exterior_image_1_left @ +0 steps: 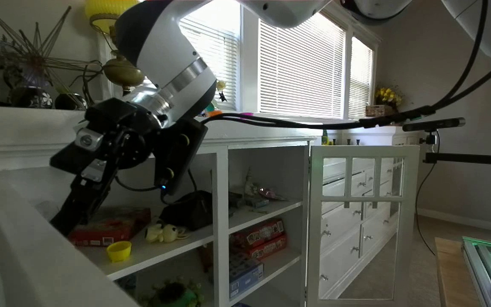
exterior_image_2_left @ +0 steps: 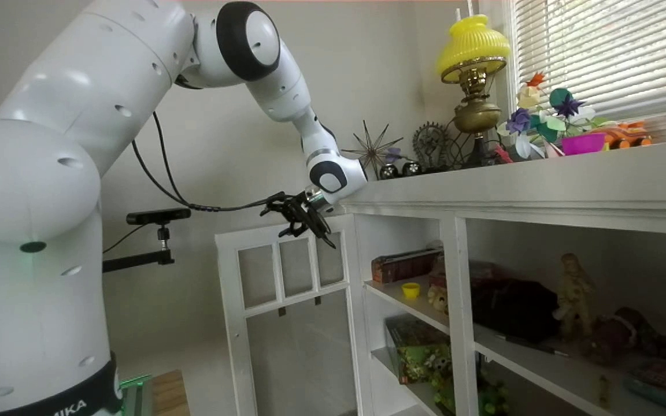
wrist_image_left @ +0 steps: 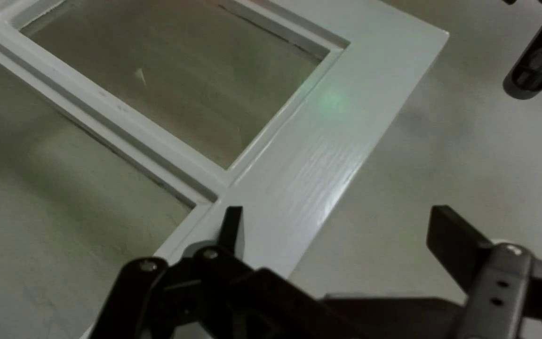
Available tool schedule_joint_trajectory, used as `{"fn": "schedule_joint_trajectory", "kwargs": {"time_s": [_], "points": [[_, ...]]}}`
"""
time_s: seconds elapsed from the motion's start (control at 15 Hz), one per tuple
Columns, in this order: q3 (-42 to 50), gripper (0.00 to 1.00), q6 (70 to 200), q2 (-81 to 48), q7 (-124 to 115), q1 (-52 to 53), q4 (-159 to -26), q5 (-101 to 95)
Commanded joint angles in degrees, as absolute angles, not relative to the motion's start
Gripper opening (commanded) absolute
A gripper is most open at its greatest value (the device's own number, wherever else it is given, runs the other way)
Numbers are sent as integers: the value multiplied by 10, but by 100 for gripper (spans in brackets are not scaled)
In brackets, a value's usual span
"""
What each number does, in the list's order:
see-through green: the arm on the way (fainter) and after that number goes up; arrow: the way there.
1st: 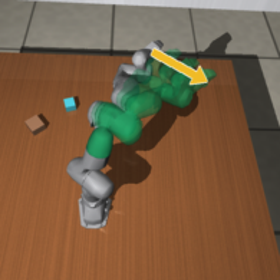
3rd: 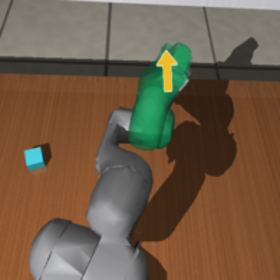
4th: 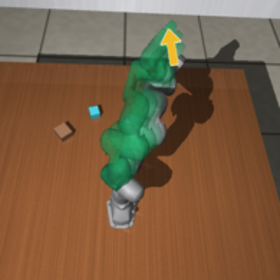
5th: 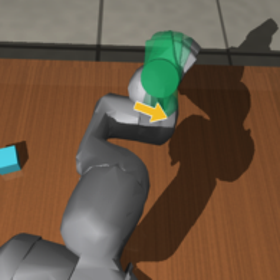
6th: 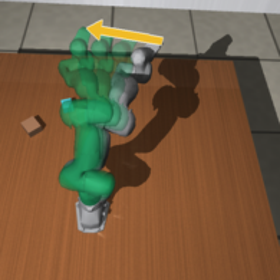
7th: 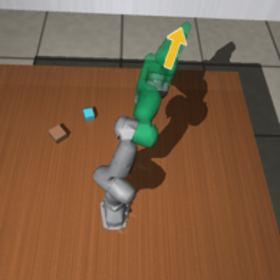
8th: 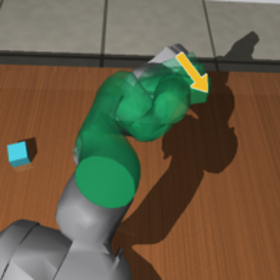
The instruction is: Open the left cabinet door
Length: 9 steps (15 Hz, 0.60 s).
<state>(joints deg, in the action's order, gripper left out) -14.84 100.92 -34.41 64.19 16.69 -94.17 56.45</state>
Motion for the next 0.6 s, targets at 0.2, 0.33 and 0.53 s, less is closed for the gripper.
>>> {"fn": "schedule_joint_trajectory", "kwargs": {"time_s": [0.2, 0.33, 0.53], "points": [[-165, 100, 984, -381, 630, 178, -880, 527], [-168, 100, 985, -387, 632, 180, -872, 528], [-173, 100, 987, -395, 637, 181, -863, 531]]}}
